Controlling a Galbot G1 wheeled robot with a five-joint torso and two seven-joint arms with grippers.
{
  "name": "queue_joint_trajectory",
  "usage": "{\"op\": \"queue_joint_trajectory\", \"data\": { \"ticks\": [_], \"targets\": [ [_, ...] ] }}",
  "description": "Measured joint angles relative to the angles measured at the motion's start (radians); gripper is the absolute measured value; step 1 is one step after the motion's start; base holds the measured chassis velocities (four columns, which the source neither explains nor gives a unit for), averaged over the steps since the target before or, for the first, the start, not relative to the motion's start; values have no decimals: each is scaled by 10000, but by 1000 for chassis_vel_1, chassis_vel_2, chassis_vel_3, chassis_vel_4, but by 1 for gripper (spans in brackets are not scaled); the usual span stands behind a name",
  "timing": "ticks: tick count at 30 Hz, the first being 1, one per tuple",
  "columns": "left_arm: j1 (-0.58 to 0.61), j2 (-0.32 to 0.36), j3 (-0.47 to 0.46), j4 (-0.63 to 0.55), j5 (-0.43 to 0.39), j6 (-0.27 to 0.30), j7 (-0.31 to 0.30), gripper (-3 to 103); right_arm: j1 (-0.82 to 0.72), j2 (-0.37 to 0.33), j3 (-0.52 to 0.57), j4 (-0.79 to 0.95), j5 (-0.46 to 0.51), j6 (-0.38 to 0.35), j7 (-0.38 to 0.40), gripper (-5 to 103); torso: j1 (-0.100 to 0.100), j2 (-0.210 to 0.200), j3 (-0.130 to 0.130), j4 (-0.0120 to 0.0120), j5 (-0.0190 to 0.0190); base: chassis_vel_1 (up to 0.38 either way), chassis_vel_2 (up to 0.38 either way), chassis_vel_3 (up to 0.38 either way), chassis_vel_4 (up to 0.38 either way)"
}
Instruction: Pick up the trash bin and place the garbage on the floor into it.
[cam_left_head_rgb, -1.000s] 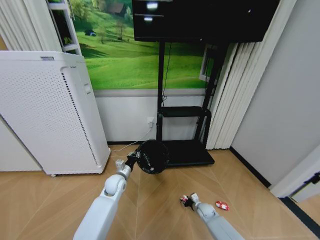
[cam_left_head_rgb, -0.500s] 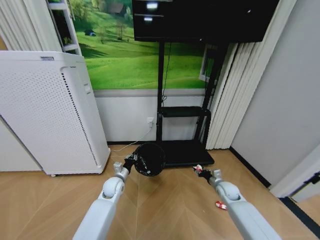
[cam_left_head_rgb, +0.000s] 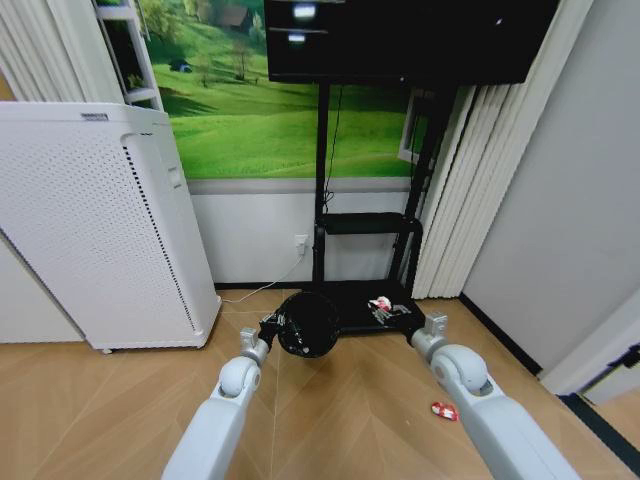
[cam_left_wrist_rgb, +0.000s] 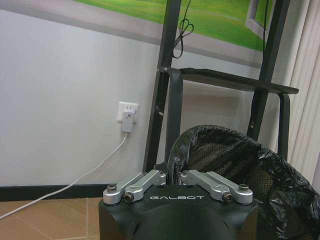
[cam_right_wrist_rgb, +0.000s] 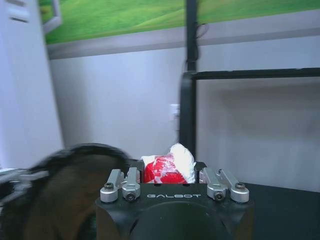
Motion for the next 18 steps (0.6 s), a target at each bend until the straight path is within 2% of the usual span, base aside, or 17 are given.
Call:
{"op": "queue_joint_trajectory", "data": {
  "ticks": [7, 18],
  "targets": [
    [-45, -544, 252, 401, 346, -168, 61, 7, 280, 450, -1022, -129, -468, 155, -335, 47, 0, 0, 0, -2, 0, 0, 0, 0, 0],
    [-185, -1073, 859, 798, 760, -270, 50, 7, 417, 260, -1834, -149, -739, 168, -312, 47, 0, 0, 0, -5, -1, 0, 0, 0, 0]
  ]
}}
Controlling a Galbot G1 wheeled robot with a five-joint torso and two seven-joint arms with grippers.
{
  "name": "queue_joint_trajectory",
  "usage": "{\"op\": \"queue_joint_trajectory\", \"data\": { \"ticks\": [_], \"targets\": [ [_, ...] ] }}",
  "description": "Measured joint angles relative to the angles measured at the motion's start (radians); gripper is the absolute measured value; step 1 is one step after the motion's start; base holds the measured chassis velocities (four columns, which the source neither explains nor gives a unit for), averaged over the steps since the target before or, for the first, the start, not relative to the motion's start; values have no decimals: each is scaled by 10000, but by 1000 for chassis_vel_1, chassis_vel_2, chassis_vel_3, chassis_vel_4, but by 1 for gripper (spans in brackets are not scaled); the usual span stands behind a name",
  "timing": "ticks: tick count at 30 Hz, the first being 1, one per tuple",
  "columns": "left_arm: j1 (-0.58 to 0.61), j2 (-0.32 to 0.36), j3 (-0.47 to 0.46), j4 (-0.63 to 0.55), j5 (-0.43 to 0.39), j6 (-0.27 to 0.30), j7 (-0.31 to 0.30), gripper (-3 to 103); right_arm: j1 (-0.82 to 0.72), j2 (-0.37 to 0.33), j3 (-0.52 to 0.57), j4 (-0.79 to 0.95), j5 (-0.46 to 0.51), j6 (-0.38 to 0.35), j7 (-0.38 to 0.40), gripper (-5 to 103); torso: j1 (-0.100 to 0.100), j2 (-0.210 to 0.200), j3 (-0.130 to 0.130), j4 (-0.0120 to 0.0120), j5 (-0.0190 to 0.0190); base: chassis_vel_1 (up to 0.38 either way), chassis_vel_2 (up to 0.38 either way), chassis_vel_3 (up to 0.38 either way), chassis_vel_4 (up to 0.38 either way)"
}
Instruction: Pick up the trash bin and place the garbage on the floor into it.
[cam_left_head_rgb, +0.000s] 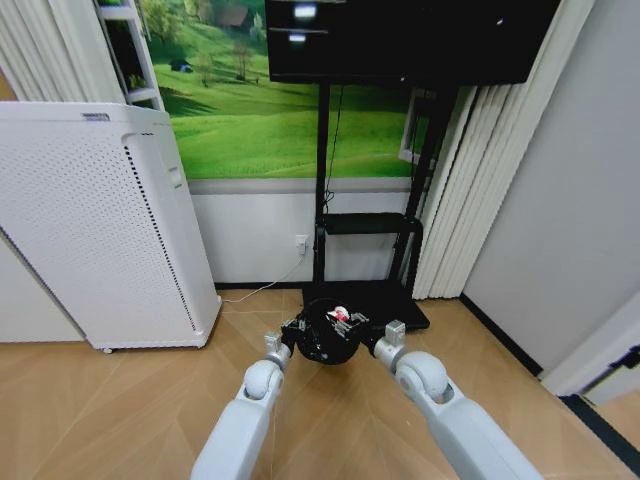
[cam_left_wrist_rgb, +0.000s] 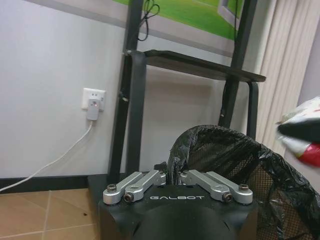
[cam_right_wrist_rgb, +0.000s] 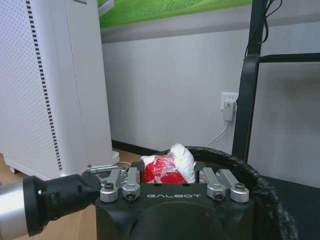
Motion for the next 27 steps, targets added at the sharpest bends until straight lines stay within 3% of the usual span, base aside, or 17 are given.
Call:
{"op": "queue_joint_trajectory", "data": {
  "ticks": [2, 4, 6, 8, 9, 13, 14, 18, 21, 27],
  "targets": [
    [-21, -35, 61, 4, 26, -1, -4, 7, -14, 1, -59, -65, -113, 13, 32, 44, 0, 0, 0, 0, 1, 0, 0, 0, 0],
    [-25, -38, 72, 4, 29, -1, -4, 7, -19, 0, -70, -87, -151, 22, 36, 48, -1, 0, 0, 0, 1, 0, 0, 0, 0],
    [-40, -39, 125, 3, 34, -2, -21, 7, -51, -7, -82, -175, -245, 87, 69, 65, -1, 0, 0, 2, 1, 0, 0, 0, 0],
    [-42, -37, 130, 3, 34, -2, -22, 7, -56, -10, -81, -185, -249, 95, 70, 65, 0, 0, 0, 2, 1, 0, 0, 0, 0],
    [-50, -21, 132, 2, 35, -2, -40, 7, -80, -23, -60, -221, -266, 123, 83, 76, -1, 0, 0, 2, 1, 0, 0, 0, 0],
    [-52, 18, 108, -5, 13, -2, -39, 7, -53, -26, -28, -346, -297, 189, 117, 86, 0, 0, 0, 2, 1, 0, 0, 0, 0],
    [-55, 27, 78, -11, 2, -2, -37, 7, 8, -14, -33, -405, -339, 261, 121, 96, 0, 0, 0, 3, 1, 0, 0, 0, 0],
    [-53, 54, -11, -34, -9, -1, -35, 7, 58, -52, 68, -386, -331, 341, 263, 99, 0, 0, 0, 2, 0, 0, 0, 0, 0],
    [103, 385, -346, -305, -40, -1, -31, 7, -56, -250, 886, -118, 169, 443, 1153, 100, 0, -1, 0, 3, -1, 0, 0, 0, 0],
    [423, 983, -867, -892, -394, 140, -34, 7, -761, -1, 2019, -528, -89, 1052, 1924, 100, 0, 0, -1, 0, 0, 0, 0, 0, 0]
  ]
}}
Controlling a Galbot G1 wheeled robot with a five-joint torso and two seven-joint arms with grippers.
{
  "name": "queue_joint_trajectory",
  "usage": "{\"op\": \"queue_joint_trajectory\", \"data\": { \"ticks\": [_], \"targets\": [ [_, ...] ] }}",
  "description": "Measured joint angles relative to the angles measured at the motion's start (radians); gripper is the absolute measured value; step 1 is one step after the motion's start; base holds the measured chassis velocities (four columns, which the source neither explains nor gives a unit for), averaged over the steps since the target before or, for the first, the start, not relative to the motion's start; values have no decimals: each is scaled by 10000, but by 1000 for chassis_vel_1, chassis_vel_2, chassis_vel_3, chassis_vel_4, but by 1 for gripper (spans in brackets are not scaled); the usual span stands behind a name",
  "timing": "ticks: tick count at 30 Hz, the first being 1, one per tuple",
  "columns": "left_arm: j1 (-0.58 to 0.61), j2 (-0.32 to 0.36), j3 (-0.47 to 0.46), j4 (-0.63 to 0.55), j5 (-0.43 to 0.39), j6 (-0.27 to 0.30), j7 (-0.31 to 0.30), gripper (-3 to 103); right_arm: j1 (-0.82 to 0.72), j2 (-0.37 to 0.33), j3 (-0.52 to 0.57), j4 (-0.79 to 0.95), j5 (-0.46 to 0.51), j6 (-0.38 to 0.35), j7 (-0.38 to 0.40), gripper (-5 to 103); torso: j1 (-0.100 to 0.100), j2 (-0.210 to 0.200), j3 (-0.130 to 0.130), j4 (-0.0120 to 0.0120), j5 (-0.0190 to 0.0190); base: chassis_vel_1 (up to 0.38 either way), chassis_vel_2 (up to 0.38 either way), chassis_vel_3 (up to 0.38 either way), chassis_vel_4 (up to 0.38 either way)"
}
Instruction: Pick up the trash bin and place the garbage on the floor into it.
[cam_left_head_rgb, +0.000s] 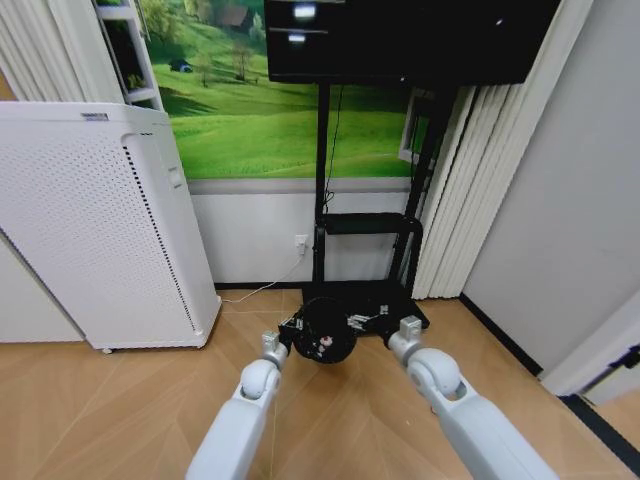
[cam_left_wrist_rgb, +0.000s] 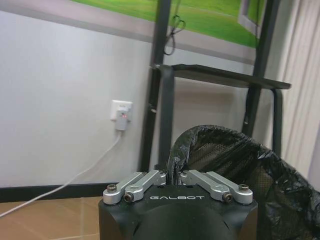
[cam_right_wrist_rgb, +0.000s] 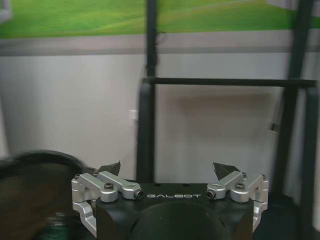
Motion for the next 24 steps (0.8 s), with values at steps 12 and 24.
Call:
{"op": "queue_joint_trajectory", "data": {
  "ticks": [12, 24],
  "targets": [
    [927, 947, -704, -1138, -448, 231, -135, 7, -1523, 1293, 818, -2004, -1828, 1361, 10, 100, -1, 0, 0, 3, 0, 0, 0, 0, 0],
    [1080, 893, -679, -1333, -435, 246, -284, 7, -1581, 1216, 868, -2020, -1441, 1330, -288, 100, 1, 0, 1, 2, -5, -93, -108, 105, 89]
  ]
}}
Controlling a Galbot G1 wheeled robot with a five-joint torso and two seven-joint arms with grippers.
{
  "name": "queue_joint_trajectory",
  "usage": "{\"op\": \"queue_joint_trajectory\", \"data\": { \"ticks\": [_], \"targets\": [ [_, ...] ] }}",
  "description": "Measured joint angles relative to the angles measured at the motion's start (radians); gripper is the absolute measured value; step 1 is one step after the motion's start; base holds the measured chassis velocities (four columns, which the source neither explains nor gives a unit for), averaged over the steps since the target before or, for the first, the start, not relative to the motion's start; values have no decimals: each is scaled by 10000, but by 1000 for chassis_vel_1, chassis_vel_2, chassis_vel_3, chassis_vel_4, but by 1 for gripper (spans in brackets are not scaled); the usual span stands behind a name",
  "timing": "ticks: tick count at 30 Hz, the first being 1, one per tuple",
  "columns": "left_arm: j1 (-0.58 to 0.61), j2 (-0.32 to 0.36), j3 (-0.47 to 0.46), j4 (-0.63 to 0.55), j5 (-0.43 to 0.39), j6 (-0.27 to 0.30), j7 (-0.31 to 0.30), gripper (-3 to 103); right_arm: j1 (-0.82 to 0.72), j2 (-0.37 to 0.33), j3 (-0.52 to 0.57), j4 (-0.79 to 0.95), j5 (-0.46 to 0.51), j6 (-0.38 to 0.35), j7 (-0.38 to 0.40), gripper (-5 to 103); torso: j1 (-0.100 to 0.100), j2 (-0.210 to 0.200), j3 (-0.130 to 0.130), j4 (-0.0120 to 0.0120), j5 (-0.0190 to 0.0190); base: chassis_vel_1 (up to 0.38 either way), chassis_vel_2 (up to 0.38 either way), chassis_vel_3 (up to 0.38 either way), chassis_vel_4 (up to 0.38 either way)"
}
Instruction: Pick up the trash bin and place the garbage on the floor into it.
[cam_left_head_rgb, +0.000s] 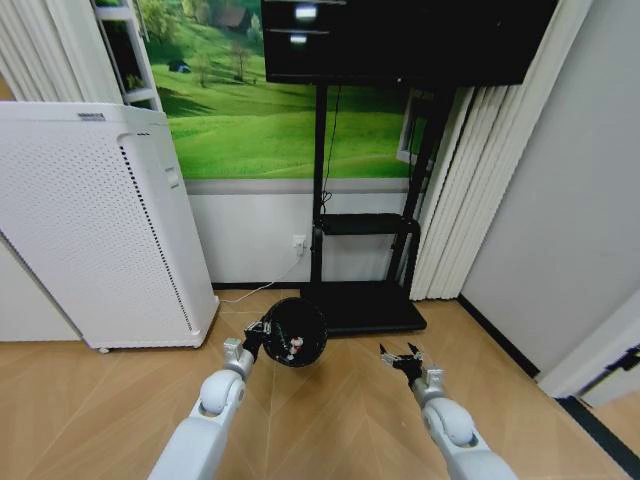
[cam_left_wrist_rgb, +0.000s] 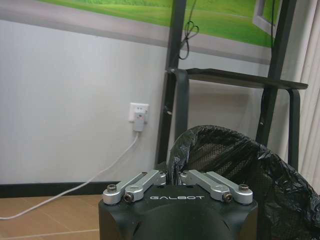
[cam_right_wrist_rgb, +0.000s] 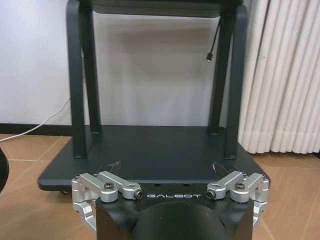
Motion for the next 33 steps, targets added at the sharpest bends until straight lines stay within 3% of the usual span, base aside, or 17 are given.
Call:
{"op": "queue_joint_trajectory", "data": {
  "ticks": [9, 13, 17, 18, 20, 21, 23, 24, 26, 27, 30, 32, 33],
  "targets": [
    [225, -64, -38, -195, 83, -2, -48, 7, -115, -104, -175, -240, -281, 318, -99, 100, 0, 0, 0, -1, 6, -223, -225, 229, 215],
    [367, -106, -97, -330, 132, -13, -58, 7, -499, -50, -271, -520, 285, -255, 524, 100, 0, 1, 0, -4, 4, -111, -129, 116, 74],
    [441, -115, -124, -399, 158, -18, -65, 7, -590, -76, -290, -843, 528, -550, 584, 100, -1, 0, 0, 0, 6, -5, -11, 19, 12],
    [503, -105, -146, -508, 160, -18, -90, 7, -627, -230, -275, -1337, 480, -731, 206, 100, -1, 0, -1, 3, 6, 94, 73, -55, -71],
    [582, -51, -209, -684, 155, -19, -109, 7, -554, -742, -219, -2177, -245, -532, -1300, 100, -1, 0, -1, 2, 6, 72, 54, -61, -62],
    [582, -51, -209, -684, 155, -19, -109, 7, -554, -742, -219, -2177, -245, -532, -1300, 100, -1, 0, -1, 2, 6, 72, 54, -58, -53],
    [639, -77, -267, -772, 157, -29, -103, 7, -363, -1103, -189, -2639, -976, -352, -2313, 100, -1, 0, -1, 3, 7, 13, 22, -29, -26],
    [639, -77, -267, -772, 157, -29, -103, 7, -363, -1103, -189, -2639, -976, -352, -2313, 100, -1, 0, -1, 3, 7, 0, 0, 0, 0],
    [782, -208, -365, -958, 169, -81, -79, 7, 198, -1780, -153, -3334, -2339, -194, -4365, 100, -1, 0, -1, -1, 5, 0, 0, 0, 0],
    [782, -208, -365, -958, 169, -81, -79, 7, 198, -1780, -153, -3334, -2339, -194, -4365, 100, -1, 0, -1, -1, 5, 0, 0, 0, 0],
    [994, -321, -405, -1271, 196, -87, -39, 7, 553, -2460, -245, -3313, -3383, -280, -6145, 100, -1, 0, 0, -1, 6, 0, 0, 0, 0],
    [1024, -349, -409, -1306, 204, -87, -33, 7, 580, -2543, -272, -3247, -3529, -366, -6399, 100, -1, 0, -1, -1, 7, 0, 0, 0, 0],
    [1101, -449, -434, -1394, 228, -87, -29, 7, 703, -2765, -378, -3087, -4070, -583, -7074, 100, -1, 1, 0, 0, 7, 0, 0, 0, 0]
  ]
}}
